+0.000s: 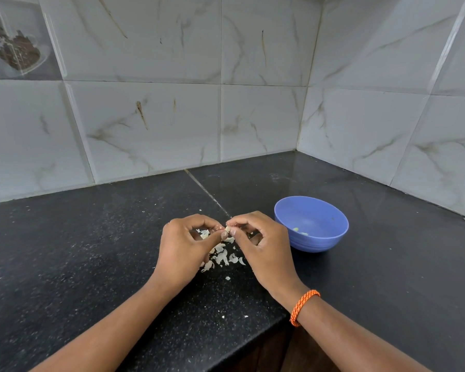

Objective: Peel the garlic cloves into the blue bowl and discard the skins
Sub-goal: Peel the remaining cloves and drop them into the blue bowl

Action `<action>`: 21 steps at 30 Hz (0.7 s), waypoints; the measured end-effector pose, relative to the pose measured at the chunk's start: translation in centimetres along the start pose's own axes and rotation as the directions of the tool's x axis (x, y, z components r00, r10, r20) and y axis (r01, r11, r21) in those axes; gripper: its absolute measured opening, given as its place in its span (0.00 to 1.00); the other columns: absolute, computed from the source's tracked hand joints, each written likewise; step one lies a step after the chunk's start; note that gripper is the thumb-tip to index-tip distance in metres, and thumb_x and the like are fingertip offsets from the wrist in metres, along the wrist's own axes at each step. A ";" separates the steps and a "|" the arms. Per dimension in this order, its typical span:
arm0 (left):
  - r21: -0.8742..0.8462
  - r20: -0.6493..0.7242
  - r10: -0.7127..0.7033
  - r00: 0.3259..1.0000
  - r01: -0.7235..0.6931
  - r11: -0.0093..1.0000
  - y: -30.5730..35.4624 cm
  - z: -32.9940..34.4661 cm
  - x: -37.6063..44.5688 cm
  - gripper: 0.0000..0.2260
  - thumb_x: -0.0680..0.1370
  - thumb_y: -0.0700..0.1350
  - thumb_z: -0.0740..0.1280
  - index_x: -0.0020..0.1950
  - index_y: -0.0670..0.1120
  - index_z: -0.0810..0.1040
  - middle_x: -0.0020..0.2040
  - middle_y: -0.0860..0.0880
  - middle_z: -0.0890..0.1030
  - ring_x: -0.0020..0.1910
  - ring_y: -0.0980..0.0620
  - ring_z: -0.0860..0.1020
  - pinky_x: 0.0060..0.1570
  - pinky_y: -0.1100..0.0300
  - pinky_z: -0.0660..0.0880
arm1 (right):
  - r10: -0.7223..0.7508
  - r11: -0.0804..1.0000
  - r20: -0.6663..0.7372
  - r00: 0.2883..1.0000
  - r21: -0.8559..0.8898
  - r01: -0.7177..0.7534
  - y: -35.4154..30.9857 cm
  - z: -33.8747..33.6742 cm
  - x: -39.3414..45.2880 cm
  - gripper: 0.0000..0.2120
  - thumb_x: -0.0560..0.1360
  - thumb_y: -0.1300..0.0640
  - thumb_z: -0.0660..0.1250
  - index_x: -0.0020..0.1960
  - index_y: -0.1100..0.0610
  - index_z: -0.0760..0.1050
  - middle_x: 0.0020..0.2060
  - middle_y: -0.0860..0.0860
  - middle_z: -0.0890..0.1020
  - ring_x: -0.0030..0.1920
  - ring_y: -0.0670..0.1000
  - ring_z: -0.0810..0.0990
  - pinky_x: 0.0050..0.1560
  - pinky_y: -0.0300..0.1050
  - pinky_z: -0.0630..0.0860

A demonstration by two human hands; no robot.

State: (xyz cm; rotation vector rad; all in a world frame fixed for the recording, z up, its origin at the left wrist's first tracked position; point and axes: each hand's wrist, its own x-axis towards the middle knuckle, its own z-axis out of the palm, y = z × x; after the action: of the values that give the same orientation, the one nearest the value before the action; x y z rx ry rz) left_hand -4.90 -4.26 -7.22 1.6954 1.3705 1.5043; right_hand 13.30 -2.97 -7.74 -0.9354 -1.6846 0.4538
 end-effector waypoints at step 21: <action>-0.061 0.070 -0.023 0.997 0.027 0.998 0.2 0.4 -0.3 0.04 0.80 0.46 0.77 0.46 0.51 0.85 0.31 0.44 0.84 0.30 0.30 0.80 0.31 0.59 0.71 | 0.069 0.998 -0.009 0.998 -0.008 -0.069 0.2 0.1 0.0 0.11 0.79 0.62 0.75 0.58 0.50 0.86 0.47 0.41 0.87 0.51 0.43 0.86 0.46 0.33 0.80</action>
State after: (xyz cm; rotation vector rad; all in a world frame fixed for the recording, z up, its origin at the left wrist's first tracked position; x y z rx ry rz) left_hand -4.46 -4.48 -7.27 1.6700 1.2917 1.4460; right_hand 13.29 -2.82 -7.86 -1.0024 -1.6510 0.4887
